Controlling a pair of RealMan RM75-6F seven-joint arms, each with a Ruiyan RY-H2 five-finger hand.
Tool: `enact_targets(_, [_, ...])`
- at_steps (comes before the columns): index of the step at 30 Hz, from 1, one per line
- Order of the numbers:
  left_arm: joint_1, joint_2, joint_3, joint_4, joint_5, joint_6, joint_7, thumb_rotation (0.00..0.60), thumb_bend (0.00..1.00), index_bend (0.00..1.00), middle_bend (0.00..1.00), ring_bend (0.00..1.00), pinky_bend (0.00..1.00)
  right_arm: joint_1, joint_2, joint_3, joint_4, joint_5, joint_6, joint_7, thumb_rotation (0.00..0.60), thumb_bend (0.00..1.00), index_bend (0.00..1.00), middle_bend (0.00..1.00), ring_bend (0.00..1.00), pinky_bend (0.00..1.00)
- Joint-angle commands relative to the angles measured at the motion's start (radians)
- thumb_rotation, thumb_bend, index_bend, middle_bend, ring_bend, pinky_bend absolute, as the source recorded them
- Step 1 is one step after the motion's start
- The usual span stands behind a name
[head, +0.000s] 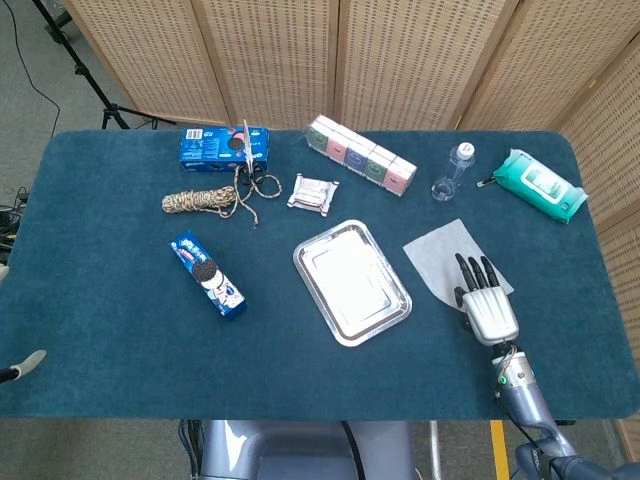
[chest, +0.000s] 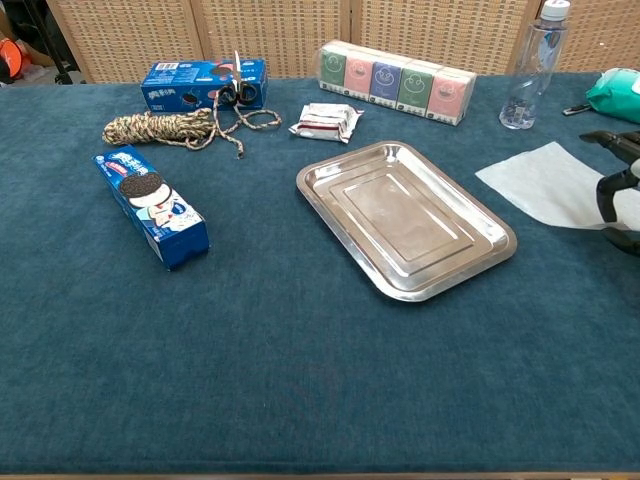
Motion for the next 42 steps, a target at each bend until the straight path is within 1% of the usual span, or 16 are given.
enact_targets(1, [0.001, 0.001, 0.000, 0.000, 0.001, 0.002, -0.002, 0.600, 0.00, 0.00, 0.00, 0.00, 0.00, 0.006, 0.000, 0.011, -0.007, -0.007, 0.024, 0.010, 0.600, 0.47, 0.69, 0.00, 0.00, 0.00])
enact_targets(3, [0.001, 0.001, 0.000, 0.000, 0.001, 0.002, -0.004, 0.600, 0.00, 0.00, 0.00, 0.00, 0.00, 0.013, 0.001, 0.024, -0.019, -0.009, 0.040, 0.012, 0.600, 0.47, 0.69, 0.00, 0.00, 0.00])
enact_targets(6, [0.001, 0.003, 0.001, 0.001, 0.003, 0.000, -0.007, 0.600, 0.00, 0.00, 0.00, 0.00, 0.00, 0.040, 0.009, 0.059, -0.064, -0.010, 0.063, -0.008, 0.600, 0.48, 0.71, 0.01, 0.00, 0.00])
enact_targets(11, [0.001, 0.004, 0.001, 0.001, 0.005, 0.002, -0.011, 0.600, 0.00, 0.00, 0.00, 0.00, 0.00, 0.099, 0.026, 0.123, -0.150, -0.006, 0.069, -0.078, 0.600, 0.48, 0.73, 0.02, 0.00, 0.00])
enact_targets(13, [0.002, 0.005, 0.003, 0.001, 0.006, 0.001, -0.014, 0.600, 0.00, 0.00, 0.00, 0.00, 0.00, 0.136, 0.032, 0.159, -0.194, -0.003, 0.062, -0.128, 0.600, 0.48, 0.73, 0.03, 0.00, 0.00])
enact_targets(14, [0.002, 0.006, 0.003, 0.001, 0.006, 0.001, -0.014, 0.600, 0.00, 0.00, 0.00, 0.00, 0.00, 0.146, 0.033, 0.168, -0.204, -0.001, 0.059, -0.141, 0.600, 0.48, 0.73, 0.03, 0.00, 0.00])
enact_targets(17, [0.002, 0.008, 0.003, 0.001, 0.004, 0.000, -0.018, 0.600, 0.00, 0.00, 0.00, 0.00, 0.00, 0.199, 0.036, 0.225, -0.261, 0.026, 0.030, -0.225, 0.600, 0.48, 0.73, 0.03, 0.00, 0.00])
enact_targets(20, [0.002, 0.008, 0.002, 0.001, 0.001, -0.001, -0.020, 0.600, 0.00, 0.00, 0.00, 0.00, 0.00, 0.234, 0.037, 0.265, -0.302, 0.047, 0.013, -0.286, 0.600, 0.49, 0.73, 0.03, 0.00, 0.00])
enact_targets(22, [0.000, 0.010, 0.000, 0.002, -0.003, -0.004, -0.024, 0.600, 0.00, 0.00, 0.00, 0.00, 0.00, 0.265, 0.035, 0.299, -0.354, 0.064, 0.007, -0.350, 0.600, 0.50, 0.73, 0.03, 0.00, 0.00])
enact_targets(24, [-0.001, 0.011, -0.001, 0.003, -0.007, -0.006, -0.028, 0.600, 0.00, 0.00, 0.00, 0.00, 0.00, 0.277, 0.034, 0.313, -0.421, 0.084, 0.009, -0.427, 0.600, 0.52, 0.74, 0.03, 0.00, 0.00])
enact_targets(28, [-0.002, 0.013, -0.001, 0.005, -0.007, -0.008, -0.036, 0.600, 0.00, 0.00, 0.00, 0.00, 0.00, 0.267, 0.035, 0.282, -0.494, 0.073, 0.033, -0.516, 0.600, 0.53, 0.74, 0.03, 0.00, 0.00])
enact_targets(32, [0.003, 0.016, 0.002, 0.006, 0.002, -0.001, -0.046, 0.600, 0.00, 0.00, 0.00, 0.00, 0.00, 0.235, 0.034, 0.216, -0.543, 0.060, 0.052, -0.562, 0.600, 0.54, 0.74, 0.03, 0.00, 0.00])
enact_targets(35, [0.004, 0.017, 0.002, 0.007, 0.005, 0.002, -0.050, 0.600, 0.00, 0.00, 0.00, 0.00, 0.00, 0.215, 0.036, 0.155, -0.541, 0.034, 0.049, -0.563, 0.600, 0.54, 0.74, 0.03, 0.00, 0.00])
enact_targets(37, [0.003, 0.017, 0.004, 0.007, 0.008, 0.000, -0.049, 0.600, 0.00, 0.00, 0.00, 0.00, 0.00, 0.202, 0.033, 0.105, -0.520, 0.006, 0.047, -0.557, 0.600, 0.54, 0.74, 0.03, 0.00, 0.00])
enact_targets(39, [0.002, 0.016, 0.004, 0.007, 0.008, -0.002, -0.044, 0.600, 0.00, 0.00, 0.00, 0.00, 0.00, 0.193, 0.027, 0.067, -0.499, -0.014, 0.040, -0.551, 0.600, 0.54, 0.74, 0.03, 0.00, 0.00])
enact_targets(42, [0.000, 0.013, 0.004, 0.004, 0.008, -0.006, -0.034, 0.600, 0.00, 0.00, 0.00, 0.00, 0.00, 0.181, 0.002, 0.026, -0.461, -0.034, 0.036, -0.540, 0.600, 0.54, 0.74, 0.03, 0.00, 0.00])
